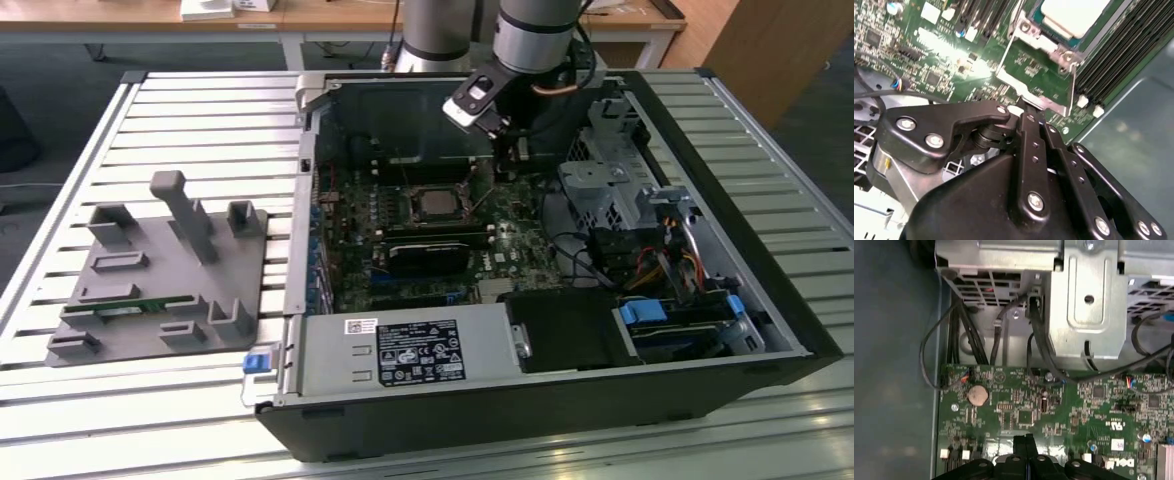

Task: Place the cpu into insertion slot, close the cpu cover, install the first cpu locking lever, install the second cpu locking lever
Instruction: 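Close the cpu cover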

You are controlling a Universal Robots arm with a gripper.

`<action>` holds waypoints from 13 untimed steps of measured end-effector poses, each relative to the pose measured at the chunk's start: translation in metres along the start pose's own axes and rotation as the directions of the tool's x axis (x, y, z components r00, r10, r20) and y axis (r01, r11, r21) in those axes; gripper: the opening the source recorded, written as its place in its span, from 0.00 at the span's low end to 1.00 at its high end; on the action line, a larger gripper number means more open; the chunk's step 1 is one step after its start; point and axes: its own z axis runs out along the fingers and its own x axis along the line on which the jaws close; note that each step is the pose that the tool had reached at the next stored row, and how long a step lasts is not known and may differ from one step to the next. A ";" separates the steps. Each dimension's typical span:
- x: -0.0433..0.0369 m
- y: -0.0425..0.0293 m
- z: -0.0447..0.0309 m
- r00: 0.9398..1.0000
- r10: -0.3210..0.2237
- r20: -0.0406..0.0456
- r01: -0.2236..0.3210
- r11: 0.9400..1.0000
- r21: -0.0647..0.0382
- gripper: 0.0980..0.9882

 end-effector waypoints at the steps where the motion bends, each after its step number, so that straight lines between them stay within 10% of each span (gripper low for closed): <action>1: 0.0000 -0.0019 0.0000 1.000 0.000 0.000 0.000 1.000 0.000 0.01; 13: 0.0007 -0.0211 0.0019 1.000 0.000 0.000 0.000 1.000 0.000 0.01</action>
